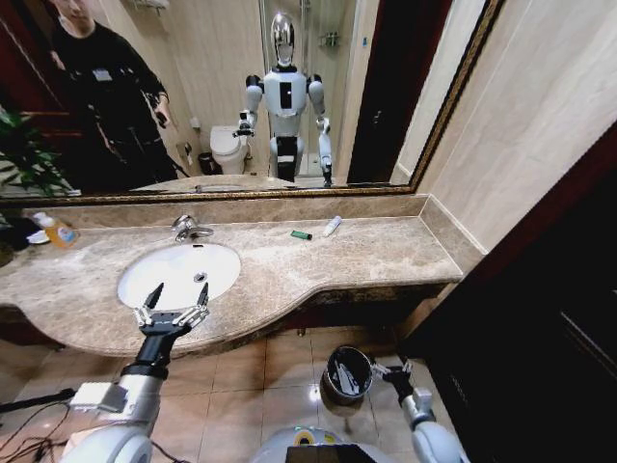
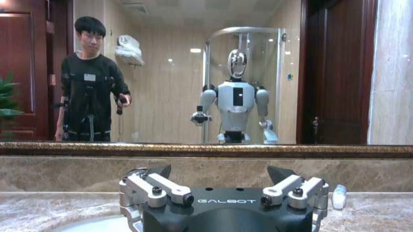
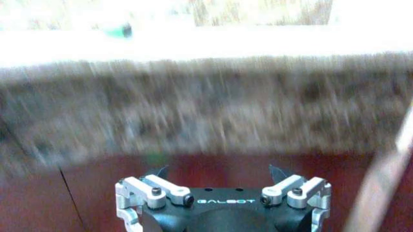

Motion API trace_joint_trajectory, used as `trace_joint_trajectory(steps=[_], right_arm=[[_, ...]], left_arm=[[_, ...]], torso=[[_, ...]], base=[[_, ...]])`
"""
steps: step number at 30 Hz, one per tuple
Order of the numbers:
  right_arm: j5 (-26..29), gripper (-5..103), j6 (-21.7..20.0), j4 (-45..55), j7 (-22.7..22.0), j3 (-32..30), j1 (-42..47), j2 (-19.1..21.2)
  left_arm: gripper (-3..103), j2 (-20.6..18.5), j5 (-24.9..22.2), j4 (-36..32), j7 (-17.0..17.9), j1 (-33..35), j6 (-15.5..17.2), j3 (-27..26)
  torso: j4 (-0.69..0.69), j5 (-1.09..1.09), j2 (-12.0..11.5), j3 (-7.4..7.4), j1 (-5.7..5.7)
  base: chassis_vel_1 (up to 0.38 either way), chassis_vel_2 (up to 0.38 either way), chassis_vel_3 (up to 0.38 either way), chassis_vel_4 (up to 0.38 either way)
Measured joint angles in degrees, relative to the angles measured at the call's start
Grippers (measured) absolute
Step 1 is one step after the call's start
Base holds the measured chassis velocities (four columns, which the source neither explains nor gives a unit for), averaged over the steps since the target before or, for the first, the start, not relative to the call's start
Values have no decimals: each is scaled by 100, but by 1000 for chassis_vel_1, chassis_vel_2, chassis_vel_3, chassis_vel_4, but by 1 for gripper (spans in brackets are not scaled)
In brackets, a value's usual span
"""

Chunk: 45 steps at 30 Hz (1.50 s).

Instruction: Pick up the trash from the sink and place it in the trash bin.

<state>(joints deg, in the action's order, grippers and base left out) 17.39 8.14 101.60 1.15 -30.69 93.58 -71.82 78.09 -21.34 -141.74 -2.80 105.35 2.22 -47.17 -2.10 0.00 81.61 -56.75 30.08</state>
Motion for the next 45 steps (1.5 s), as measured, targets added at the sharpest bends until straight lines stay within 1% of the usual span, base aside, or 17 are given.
trace_joint_trajectory(steps=[2,5,6,7,8,9,10,12,13,18,19,22,26,34,38,41,45], right_arm=[[15,100,-95,314,-3,-22,10,-1],[52,100,-446,1095,-57,-4,-195,5],[108,100,-661,1303,-66,53,-383,30],[108,100,-661,1303,-66,53,-383,30],[187,100,-867,1401,-69,125,-572,70],[187,100,-867,1401,-69,125,-572,70],[282,100,-1102,1427,-75,229,-827,125],[346,100,-1360,1317,-80,403,-1289,205],[346,100,-1360,1317,-80,403,-1289,205],[456,100,-1723,669,-203,855,-2605,351],[456,100,-1723,669,-203,855,-2605,351],[532,100,-1803,140,-300,1182,-3300,374],[568,100,-1839,-286,-331,1416,-3745,354],[671,100,-1870,-1631,-328,2083,-5233,103],[735,100,-1908,-2042,-392,2227,-5581,-21],[880,100,-1995,-2586,-568,2455,-6056,-204],[937,100,-2077,-2855,-730,2594,-6316,-306]], left_arm=[[100,0,0,0,0,0,0,0],[100,0,0,0,0,0,0,0],[100,0,0,0,0,0,0,0],[100,0,0,0,0,0,0,0],[100,0,0,0,0,0,0,0],[100,0,0,0,0,0,0,0],[100,0,0,0,1,0,0,0],[100,0,0,0,0,0,0,0],[100,0,0,0,0,0,0,0],[100,0,0,0,0,0,0,0],[100,0,0,0,0,0,0,0],[100,0,0,0,0,0,0,0],[100,0,0,0,0,0,0,0],[100,-1,0,0,0,0,0,0],[100,0,0,0,0,0,0,0],[100,0,0,0,0,0,0,0],[100,0,0,0,0,0,0,0]], torso=[[0,0,0,0,0],[0,-1,0,0,0],[-1,0,0,0,0],[-1,0,0,0,0],[-1,0,0,0,0],[-1,0,0,0,0],[-1,1,0,0,0],[-1,0,0,0,0],[-1,0,0,0,0],[-1,1,-2,-1,1],[-1,1,-2,-1,1],[-1,0,-2,-1,1],[-1,0,-2,-1,1],[-1,-1,-2,-1,1],[-1,0,-2,-1,1],[-1,0,-2,-1,1],[-1,0,-2,-1,1]], base=[[0,0,0,0],[0,0,0,0],[0,0,0,0],[0,0,0,0],[0,0,0,0],[0,0,0,0],[0,0,0,0],[0,0,0,0],[0,0,0,0],[0,0,0,0],[0,0,0,0],[0,0,0,0],[0,0,0,0],[0,0,0,0],[0,0,0,0],[0,0,0,0],[0,0,0,0]])
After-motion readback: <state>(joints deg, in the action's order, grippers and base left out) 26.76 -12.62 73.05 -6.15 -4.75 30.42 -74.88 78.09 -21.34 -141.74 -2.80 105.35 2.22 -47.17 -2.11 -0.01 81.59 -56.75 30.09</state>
